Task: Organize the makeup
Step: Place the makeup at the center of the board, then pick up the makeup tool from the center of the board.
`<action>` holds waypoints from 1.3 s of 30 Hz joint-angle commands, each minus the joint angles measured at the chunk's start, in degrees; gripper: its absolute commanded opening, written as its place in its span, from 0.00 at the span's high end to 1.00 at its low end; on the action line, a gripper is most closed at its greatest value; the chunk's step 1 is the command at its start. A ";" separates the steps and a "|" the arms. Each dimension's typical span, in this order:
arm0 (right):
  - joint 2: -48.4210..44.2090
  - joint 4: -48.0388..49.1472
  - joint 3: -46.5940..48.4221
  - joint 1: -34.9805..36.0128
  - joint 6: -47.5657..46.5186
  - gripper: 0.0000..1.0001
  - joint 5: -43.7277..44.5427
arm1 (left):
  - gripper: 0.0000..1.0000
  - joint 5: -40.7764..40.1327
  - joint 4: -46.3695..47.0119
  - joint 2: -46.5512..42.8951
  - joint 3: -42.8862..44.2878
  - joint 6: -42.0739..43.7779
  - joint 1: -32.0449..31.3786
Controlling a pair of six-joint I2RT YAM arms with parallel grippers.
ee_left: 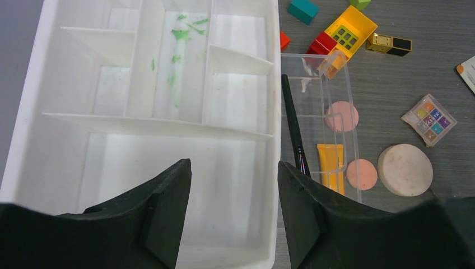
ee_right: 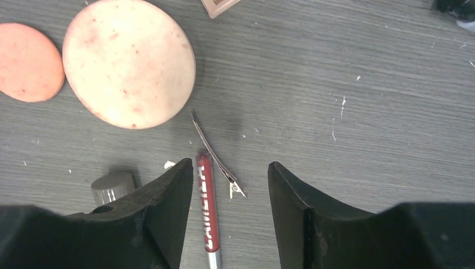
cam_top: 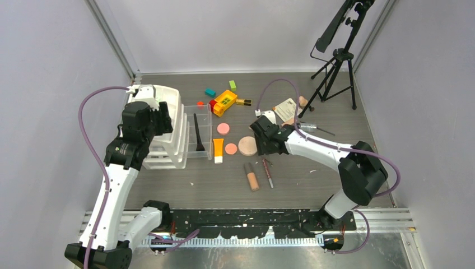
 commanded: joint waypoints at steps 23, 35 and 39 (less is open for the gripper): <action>13.43 8.45 9.60 -7.71 9.24 0.54 -9.47 | 0.40 0.77 2.46 -0.81 -0.11 0.49 0.24; 16.20 11.26 6.89 -8.37 11.50 0.65 -12.41 | 0.40 0.70 2.46 -0.81 -0.11 0.48 0.27; 16.65 10.77 6.68 -8.38 11.50 0.65 -12.46 | 0.40 0.79 2.43 -0.75 -0.06 0.48 0.26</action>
